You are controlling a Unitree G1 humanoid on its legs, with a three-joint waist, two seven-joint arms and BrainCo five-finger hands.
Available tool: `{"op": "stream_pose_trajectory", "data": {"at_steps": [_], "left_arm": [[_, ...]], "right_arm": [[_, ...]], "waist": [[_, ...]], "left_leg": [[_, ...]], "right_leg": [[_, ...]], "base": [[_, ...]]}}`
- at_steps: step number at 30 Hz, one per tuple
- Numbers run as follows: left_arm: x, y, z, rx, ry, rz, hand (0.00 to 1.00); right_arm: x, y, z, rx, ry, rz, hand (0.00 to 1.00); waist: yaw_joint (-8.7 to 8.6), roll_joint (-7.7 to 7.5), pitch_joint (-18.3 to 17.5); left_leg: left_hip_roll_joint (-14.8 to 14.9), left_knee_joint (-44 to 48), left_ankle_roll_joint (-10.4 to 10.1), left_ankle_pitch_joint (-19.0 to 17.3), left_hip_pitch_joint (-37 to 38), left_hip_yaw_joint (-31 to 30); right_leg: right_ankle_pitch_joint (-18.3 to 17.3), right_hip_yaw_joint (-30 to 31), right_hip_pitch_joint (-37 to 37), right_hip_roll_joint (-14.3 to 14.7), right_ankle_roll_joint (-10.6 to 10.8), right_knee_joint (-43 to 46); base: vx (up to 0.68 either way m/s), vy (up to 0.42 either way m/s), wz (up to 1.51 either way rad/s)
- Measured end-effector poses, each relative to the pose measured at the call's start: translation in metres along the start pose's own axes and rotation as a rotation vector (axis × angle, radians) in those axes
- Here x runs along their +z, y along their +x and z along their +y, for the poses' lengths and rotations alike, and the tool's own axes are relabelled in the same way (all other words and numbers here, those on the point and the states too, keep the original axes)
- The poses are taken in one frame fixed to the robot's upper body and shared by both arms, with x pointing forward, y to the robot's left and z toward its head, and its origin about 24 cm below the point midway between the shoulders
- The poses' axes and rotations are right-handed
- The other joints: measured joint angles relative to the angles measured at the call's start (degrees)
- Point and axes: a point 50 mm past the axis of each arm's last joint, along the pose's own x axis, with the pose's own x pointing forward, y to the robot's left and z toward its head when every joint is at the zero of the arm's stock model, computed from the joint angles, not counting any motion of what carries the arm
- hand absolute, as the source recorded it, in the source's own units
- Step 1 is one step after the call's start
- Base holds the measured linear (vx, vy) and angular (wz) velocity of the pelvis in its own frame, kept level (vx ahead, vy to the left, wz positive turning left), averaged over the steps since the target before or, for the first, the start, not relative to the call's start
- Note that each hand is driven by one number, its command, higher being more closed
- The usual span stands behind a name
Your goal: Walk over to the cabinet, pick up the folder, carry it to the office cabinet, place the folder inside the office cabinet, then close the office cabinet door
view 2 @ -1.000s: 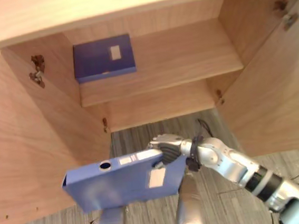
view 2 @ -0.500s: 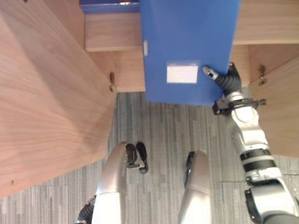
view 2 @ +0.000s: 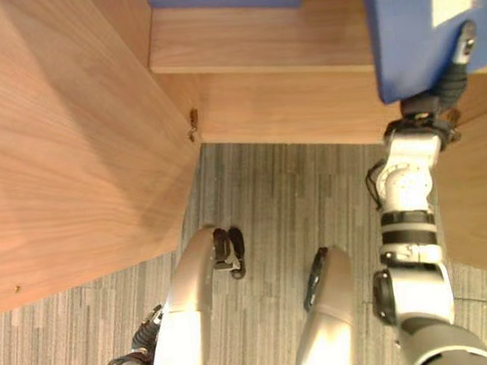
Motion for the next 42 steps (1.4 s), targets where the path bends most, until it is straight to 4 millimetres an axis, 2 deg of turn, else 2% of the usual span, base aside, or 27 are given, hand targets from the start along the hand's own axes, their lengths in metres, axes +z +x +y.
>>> {"op": "stream_pose_trajectory", "data": {"at_steps": [5,7,10,13,15,21,24,25,36,42], "left_arm": [[-0.004,0.0,-0.005,0.019,-0.112,0.015,0.0],[-0.005,-0.001,-0.006,0.021,-0.132,0.016,0.0],[-0.007,-0.002,-0.006,0.025,-0.133,0.024,0.0],[-0.008,-0.002,-0.007,0.024,-0.133,0.029,0.0],[-0.009,-0.002,-0.007,0.024,-0.134,0.032,0.0],[-0.01,-0.003,-0.008,0.026,-0.177,0.036,0.0],[-0.01,-0.003,-0.009,0.023,-0.192,0.035,0.0],[-0.009,-0.003,-0.009,0.022,-0.194,0.034,0.0],[-0.012,-0.005,-0.008,0.054,-0.221,0.039,0.0],[-0.01,-0.005,-0.007,0.061,-0.232,0.031,0.0]], "right_arm": [[0.023,0.024,0.042,0.008,0.322,-0.179,1.0],[0.029,0.033,0.044,-0.029,0.305,-0.209,1.0],[0.035,0.049,0.058,-0.071,0.32,-0.204,1.0],[0.034,0.062,0.077,-0.076,0.287,-0.143,1.0],[0.026,0.067,0.086,-0.078,0.251,-0.091,1.0],[0.0,0.074,0.115,-0.032,-0.022,0.061,1.0],[-0.007,0.075,0.118,-0.032,-0.086,0.098,1.0],[-0.008,0.075,0.117,-0.034,-0.092,0.102,0.0],[-0.011,0.074,0.119,-0.037,-0.085,0.113,0.0],[-0.013,0.074,0.122,0.019,-0.185,0.137,0.0]], "waist": [[1.25,0.9,-0.5],[1.51,1.09,-0.6],[1.58,1.81,-1.0],[1.7,2.25,-1.3],[1.68,2.53,-1.5],[2.35,2.94,-1.7],[2.99,3.08,-1.8],[3.12,3.09,-1.8],[3.37,3.74,-2.2],[3.41,3.92,-2.3]], "left_leg": [[-0.1,0.0,-0.2,0.3,-0.2,-0.6],[-0.1,0.0,-0.4,0.4,-0.3,-1.0],[-0.2,0.1,-0.8,0.8,-1.5,-1.8],[-0.1,0.9,-1.1,1.0,-2.7,-2.2],[0.0,1.4,-1.3,1.1,-3.0,-2.6],[0.3,1.5,-2.9,2.4,-4.6,-3.7],[0.5,1.6,-3.3,2.8,-5.2,-4.3],[0.6,1.6,-3.3,2.8,-5.2,-4.4],[0.7,0.7,-3.9,3.5,-5.1,-4.7],[1.1,0.0,-4.1,3.7,-4.5,-4.8]], "right_leg": [[-0.6,-0.7,0.1,-0.1,-0.3,0.2],[-0.8,-1.0,0.2,-0.1,-0.5,0.3],[-1.1,-1.8,-0.5,-0.1,-0.8,0.8],[-1.6,-2.0,-1.7,0.0,-1.5,2.2],[-2.1,-2.1,-2.0,0.0,-1.8,3.1],[-2.6,-2.6,-3.8,0.4,-2.7,5.0],[-2.7,-3.2,-4.2,0.5,-2.9,5.4],[-2.7,-3.3,-4.2,0.5,-3.0,5.4],[-2.9,-3.8,-4.3,0.6,-3.5,5.2],[-2.7,-4.0,-3.9,1.1,-3.9,4.7]], "base": [[0.04,-0.036,0.04],[0.03,-0.036,0.06],[0.02,-0.042,0.09],[0.01,-0.037,0.03],[0.01,-0.074,0.04],[-0.02,-0.086,0.04],[-0.01,-0.082,0.04],[0.0,-0.054,0.0],[0.0,-0.049,0.01],[-0.01,-0.037,-0.03]]}}
